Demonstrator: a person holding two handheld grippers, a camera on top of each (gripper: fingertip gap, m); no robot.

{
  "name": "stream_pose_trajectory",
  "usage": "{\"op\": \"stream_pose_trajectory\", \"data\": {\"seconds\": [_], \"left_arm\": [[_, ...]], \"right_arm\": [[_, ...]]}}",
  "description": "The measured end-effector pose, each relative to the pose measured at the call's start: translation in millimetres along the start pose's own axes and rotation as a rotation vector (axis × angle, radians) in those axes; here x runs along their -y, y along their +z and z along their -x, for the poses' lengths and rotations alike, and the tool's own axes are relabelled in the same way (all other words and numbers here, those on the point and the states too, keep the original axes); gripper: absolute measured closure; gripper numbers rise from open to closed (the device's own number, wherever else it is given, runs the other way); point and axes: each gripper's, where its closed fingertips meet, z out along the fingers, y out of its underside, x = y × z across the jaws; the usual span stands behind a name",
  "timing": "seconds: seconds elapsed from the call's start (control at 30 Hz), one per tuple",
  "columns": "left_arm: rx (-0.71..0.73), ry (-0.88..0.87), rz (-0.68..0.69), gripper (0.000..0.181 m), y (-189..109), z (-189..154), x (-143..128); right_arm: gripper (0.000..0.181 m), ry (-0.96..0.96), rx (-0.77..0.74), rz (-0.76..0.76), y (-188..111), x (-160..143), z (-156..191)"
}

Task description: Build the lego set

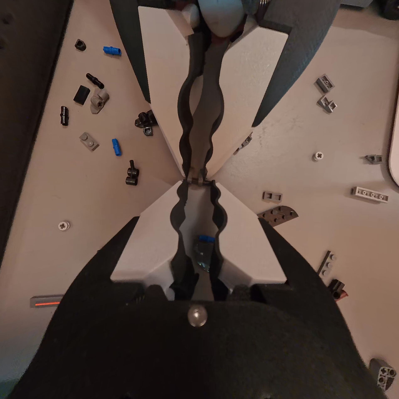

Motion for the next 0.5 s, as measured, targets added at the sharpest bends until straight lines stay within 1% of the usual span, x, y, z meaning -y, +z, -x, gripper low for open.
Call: {"op": "stream_pose_trajectory", "data": {"seconds": [0.37,0.43,0.5], "left_arm": [[-0.023,0.015,0.001,0.17,-0.1,0.6,0.1],[-0.027,0.021,0.004,0.175,0.0,-0.1,-0.4],[-0.027,0.02,0.003,0.175,0.0,0.0,-0.2]], "right_arm": [[0.163,-0.016,0.04,0.0,-0.2,-0.4,-0.3],[0.168,-0.017,0.046,0.004,-0.4,-0.6,0.1],[0.168,-0.014,0.044,0.008,-0.3,-0.5,0.0]]}}
